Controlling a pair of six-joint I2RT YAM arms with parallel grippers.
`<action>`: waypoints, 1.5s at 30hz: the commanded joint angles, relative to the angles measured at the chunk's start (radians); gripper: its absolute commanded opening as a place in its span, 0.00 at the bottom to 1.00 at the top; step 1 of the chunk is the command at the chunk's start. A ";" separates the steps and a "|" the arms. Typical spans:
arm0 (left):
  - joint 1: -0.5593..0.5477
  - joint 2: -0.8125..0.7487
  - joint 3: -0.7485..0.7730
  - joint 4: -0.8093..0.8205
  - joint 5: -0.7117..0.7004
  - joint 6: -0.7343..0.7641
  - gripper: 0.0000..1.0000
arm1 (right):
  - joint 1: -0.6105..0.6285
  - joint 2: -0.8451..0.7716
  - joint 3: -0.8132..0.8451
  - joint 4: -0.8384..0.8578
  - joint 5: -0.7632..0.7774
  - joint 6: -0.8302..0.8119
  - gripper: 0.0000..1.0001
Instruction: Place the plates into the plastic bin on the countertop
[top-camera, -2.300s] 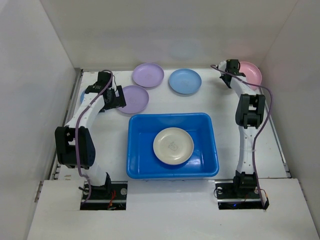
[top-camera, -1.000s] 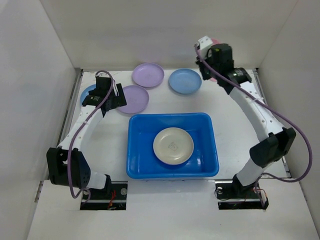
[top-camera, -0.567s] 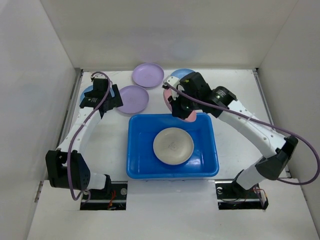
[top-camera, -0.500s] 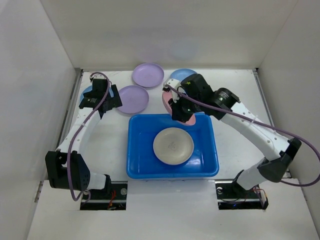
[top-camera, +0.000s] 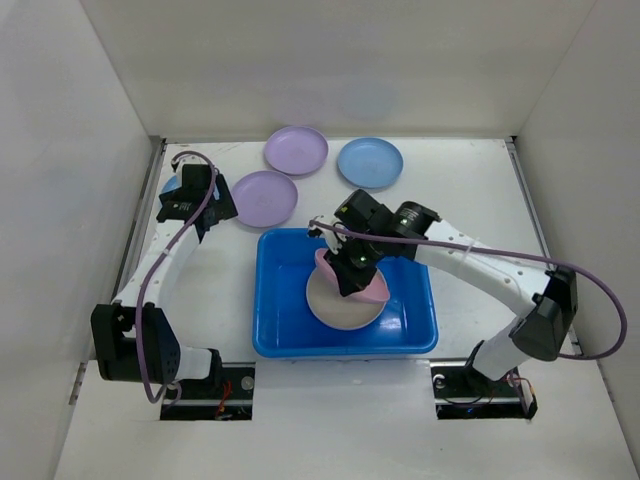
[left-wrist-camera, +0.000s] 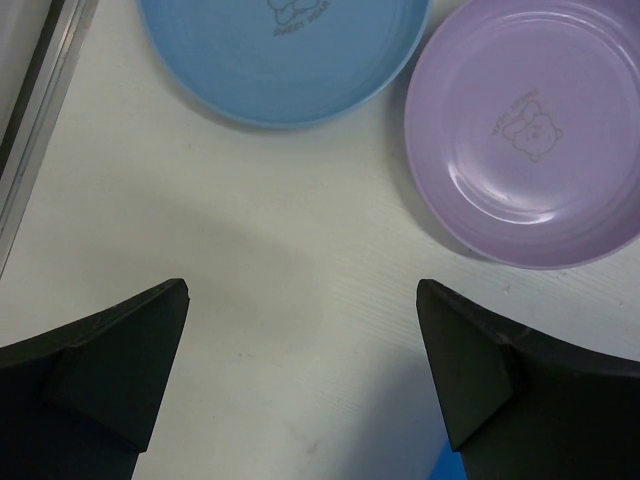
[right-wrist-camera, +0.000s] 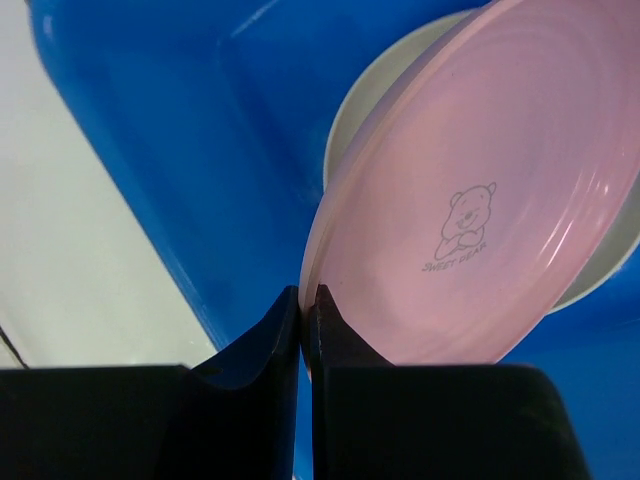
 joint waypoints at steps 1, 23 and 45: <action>0.012 -0.042 -0.020 0.041 -0.027 -0.017 1.00 | 0.026 0.024 -0.001 0.050 0.010 0.002 0.03; 0.079 0.005 -0.040 0.093 -0.013 -0.072 1.00 | -0.025 -0.004 -0.073 0.201 -0.062 0.057 0.49; 0.320 0.415 0.150 0.195 0.191 -0.298 0.75 | -0.508 -0.375 -0.334 0.593 -0.019 0.320 0.61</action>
